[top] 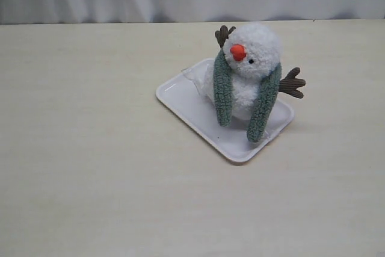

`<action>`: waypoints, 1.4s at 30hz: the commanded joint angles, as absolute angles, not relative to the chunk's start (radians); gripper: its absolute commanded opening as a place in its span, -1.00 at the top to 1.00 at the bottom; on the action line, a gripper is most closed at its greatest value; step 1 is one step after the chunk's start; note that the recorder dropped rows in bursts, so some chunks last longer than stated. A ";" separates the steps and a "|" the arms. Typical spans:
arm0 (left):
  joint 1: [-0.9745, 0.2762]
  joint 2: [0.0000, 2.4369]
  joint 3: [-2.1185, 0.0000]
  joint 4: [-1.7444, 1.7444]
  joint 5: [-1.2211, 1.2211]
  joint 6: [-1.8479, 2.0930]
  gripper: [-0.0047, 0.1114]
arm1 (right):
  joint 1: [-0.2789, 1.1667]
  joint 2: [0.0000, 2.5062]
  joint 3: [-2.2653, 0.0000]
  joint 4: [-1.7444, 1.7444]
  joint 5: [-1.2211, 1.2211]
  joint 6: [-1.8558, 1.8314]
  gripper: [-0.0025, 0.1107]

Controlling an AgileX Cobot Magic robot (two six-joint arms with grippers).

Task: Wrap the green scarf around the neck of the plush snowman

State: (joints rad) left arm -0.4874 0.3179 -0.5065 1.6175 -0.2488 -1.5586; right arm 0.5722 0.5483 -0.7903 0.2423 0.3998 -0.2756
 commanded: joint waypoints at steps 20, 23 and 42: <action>-0.489 0.311 -0.503 1.612 -0.283 -1.567 0.92 | 0.574 0.333 -0.785 0.253 0.443 -0.274 0.88; -0.489 0.311 -0.503 1.610 -0.281 -1.567 0.92 | 0.574 0.333 -0.785 0.253 0.443 -0.274 0.88; -0.473 0.244 -0.461 -0.098 0.040 -0.024 0.92 | 0.574 0.333 -0.785 0.253 0.446 -0.274 0.88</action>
